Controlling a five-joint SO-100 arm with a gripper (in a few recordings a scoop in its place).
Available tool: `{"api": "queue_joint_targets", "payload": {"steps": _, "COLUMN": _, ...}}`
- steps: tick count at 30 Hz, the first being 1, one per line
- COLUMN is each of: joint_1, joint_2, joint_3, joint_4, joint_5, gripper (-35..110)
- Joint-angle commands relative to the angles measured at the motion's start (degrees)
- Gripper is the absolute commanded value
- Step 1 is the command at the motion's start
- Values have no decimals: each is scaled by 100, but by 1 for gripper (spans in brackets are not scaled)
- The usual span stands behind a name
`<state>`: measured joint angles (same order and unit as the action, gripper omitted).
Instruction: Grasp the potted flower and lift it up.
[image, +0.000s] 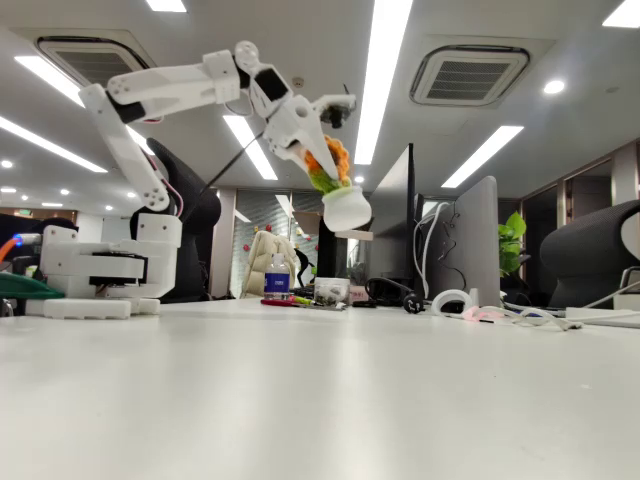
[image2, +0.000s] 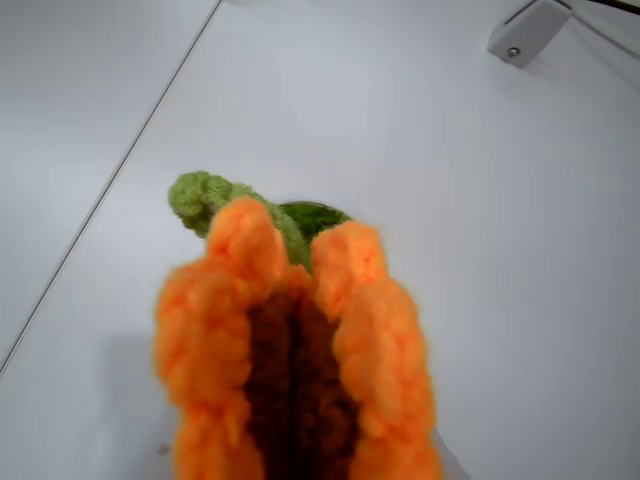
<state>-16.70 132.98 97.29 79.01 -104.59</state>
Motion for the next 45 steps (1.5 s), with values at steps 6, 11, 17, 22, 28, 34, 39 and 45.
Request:
{"api": "queue_joint_targets", "payload": {"steps": 6, "joint_1": 545, "joint_2": 1881, "joint_3": 105, "joint_4": 615, "joint_5": -193, "gripper": 0}}
{"api": "queue_joint_targets", "payload": {"steps": 11, "joint_1": 932, "joint_2": 3278, "joint_3": 642, "joint_4": 738, "joint_5": -290, "gripper": 0}}
{"api": "queue_joint_targets", "payload": {"steps": 17, "joint_1": 1187, "joint_2": 4852, "joint_3": 1292, "joint_4": 712, "joint_5": -448, "gripper": 0}}
{"api": "queue_joint_targets", "payload": {"steps": 22, "joint_1": 1397, "joint_2": 5599, "joint_3": 1354, "joint_4": 756, "joint_5": -554, "gripper": 0}}
{"api": "queue_joint_targets", "payload": {"steps": 28, "joint_1": 1652, "joint_2": 5599, "joint_3": 782, "joint_4": 958, "joint_5": -501, "gripper": 0}}
{"api": "queue_joint_targets", "payload": {"steps": 34, "joint_1": 1731, "joint_2": 5599, "joint_3": 237, "joint_4": 1099, "joint_5": -466, "gripper": 0}}
{"api": "queue_joint_targets", "payload": {"steps": 39, "joint_1": 1828, "joint_2": 5599, "joint_3": 35, "joint_4": 1134, "joint_5": -492, "gripper": 0}}
{"api": "queue_joint_targets", "payload": {"steps": 45, "joint_1": 1872, "joint_2": 5599, "joint_3": -88, "joint_4": 1230, "joint_5": -492, "gripper": 0}}
